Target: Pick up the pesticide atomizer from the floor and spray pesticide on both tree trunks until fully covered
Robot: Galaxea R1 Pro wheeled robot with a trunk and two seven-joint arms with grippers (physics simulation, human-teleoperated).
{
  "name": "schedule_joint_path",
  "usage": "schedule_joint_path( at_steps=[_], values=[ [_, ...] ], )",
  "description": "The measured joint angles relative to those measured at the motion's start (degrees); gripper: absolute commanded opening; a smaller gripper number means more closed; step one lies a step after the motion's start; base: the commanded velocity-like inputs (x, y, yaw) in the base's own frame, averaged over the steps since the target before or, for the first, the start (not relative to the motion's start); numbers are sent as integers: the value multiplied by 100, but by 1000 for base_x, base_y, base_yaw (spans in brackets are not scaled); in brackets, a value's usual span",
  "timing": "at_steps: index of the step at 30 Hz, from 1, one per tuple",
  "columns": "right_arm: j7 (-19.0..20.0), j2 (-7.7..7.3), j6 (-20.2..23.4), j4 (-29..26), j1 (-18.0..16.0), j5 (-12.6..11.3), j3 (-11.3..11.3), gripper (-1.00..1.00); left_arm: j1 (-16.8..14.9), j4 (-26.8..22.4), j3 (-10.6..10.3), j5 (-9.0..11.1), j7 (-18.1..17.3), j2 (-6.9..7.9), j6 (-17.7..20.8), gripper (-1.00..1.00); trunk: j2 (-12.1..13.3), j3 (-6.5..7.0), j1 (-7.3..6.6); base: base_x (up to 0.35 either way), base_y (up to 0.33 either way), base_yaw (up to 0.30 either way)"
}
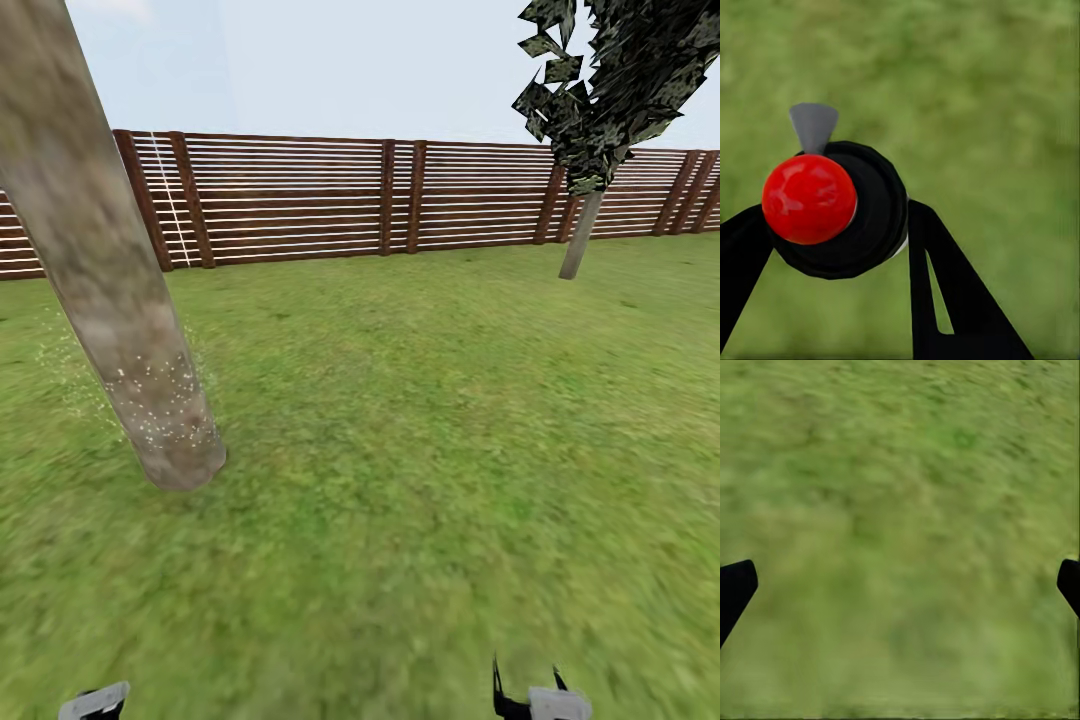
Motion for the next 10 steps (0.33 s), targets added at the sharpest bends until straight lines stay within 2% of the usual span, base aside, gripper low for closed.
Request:
schedule_joint_path(
  at_steps=[10],
  values=[
    [0, -1, 110, 20, 57, 2, 3, 100, 7, 12, -1, 10, 26, -2, -9, -100, 0, 0, 0, 0, 0, 0]
  ],
)
